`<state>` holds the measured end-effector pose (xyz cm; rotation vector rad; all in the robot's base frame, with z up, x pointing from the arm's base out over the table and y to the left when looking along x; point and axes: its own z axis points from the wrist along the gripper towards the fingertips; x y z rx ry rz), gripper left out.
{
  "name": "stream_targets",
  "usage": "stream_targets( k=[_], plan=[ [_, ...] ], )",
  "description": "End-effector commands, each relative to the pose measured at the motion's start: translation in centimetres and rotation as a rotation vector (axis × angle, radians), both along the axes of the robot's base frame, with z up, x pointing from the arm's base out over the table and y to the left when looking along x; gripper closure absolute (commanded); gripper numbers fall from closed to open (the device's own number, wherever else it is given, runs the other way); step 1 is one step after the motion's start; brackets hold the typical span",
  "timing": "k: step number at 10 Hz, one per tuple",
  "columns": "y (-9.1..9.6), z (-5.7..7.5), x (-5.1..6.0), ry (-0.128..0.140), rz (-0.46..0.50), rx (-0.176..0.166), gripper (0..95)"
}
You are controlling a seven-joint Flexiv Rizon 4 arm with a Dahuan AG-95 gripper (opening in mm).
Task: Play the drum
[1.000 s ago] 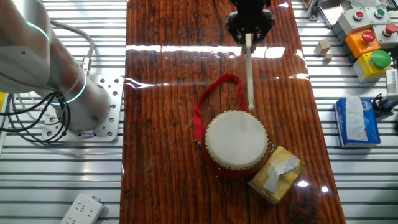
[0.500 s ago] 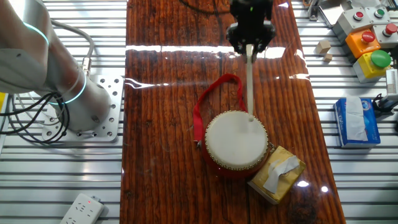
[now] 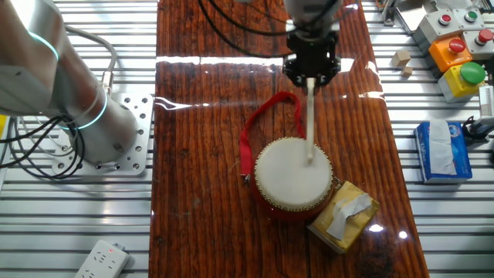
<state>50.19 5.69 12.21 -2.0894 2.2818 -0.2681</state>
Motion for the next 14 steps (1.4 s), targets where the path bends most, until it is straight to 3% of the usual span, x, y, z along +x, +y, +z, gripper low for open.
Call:
stream_targets(
  k=[1, 10, 12, 13, 14],
  plan=[
    [0.0, 0.85, -0.56, 0.01, 0.019, -0.048, 95.0],
    [-0.14, 0.57, -0.5, 0.004, 0.022, -0.04, 95.0],
    [-0.24, 0.71, -0.59, -0.006, -0.045, 0.032, 95.0],
    [-0.25, 0.78, -0.62, -0.007, -0.055, 0.049, 95.0],
    [-0.28, 0.98, -0.73, -0.012, -0.102, 0.097, 95.0]
  ],
)
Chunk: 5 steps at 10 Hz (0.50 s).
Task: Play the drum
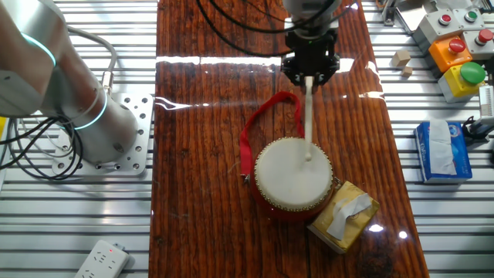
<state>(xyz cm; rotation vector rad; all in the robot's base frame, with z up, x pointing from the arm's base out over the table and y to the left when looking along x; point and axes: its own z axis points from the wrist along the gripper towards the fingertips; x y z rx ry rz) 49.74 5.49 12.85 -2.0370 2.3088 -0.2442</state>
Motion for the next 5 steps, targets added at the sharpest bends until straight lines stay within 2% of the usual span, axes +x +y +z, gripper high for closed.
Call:
stream_targets(
  k=[1, 5],
  plan=[
    [-0.12, 0.44, -0.33, -0.01, -0.086, 0.101, 95.0],
    [-0.17, 0.48, -0.36, -0.013, -0.076, 0.079, 95.0]
  ],
)
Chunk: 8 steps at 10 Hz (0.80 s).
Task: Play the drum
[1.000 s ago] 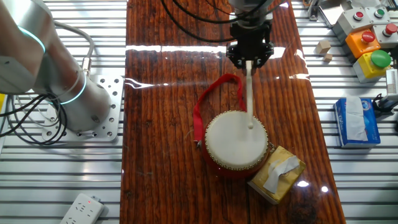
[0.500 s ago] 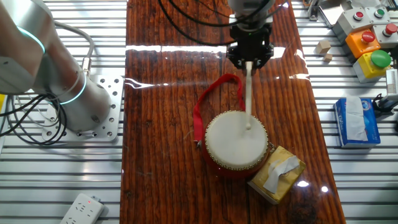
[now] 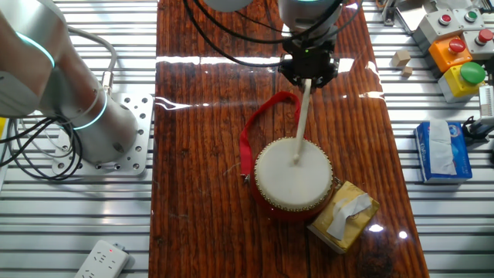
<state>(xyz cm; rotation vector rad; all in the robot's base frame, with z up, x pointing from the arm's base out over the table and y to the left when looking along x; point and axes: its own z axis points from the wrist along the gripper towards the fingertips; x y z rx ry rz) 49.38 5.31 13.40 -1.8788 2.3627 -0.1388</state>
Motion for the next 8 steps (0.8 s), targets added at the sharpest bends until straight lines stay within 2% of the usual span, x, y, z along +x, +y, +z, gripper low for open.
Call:
stream_targets(
  k=[1, 8],
  plan=[
    [0.01, -0.07, -0.01, -0.004, 0.016, -0.019, 95.0],
    [-0.02, -0.08, -0.01, -0.008, 0.013, -0.026, 95.0]
  ],
)
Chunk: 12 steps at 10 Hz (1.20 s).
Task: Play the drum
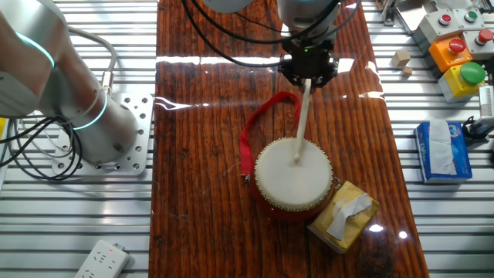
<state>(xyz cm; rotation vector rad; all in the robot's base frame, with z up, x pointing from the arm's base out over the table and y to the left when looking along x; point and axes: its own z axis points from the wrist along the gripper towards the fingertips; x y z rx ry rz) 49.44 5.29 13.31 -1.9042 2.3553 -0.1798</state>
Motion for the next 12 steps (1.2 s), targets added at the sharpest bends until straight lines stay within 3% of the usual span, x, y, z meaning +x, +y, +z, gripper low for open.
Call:
stream_targets(
  k=[1, 12],
  plan=[
    [0.0, 0.0, -0.07, -0.002, 0.002, 0.002, 95.0],
    [-0.07, 0.03, -0.1, -0.006, 0.012, 0.002, 95.0]
  ],
)
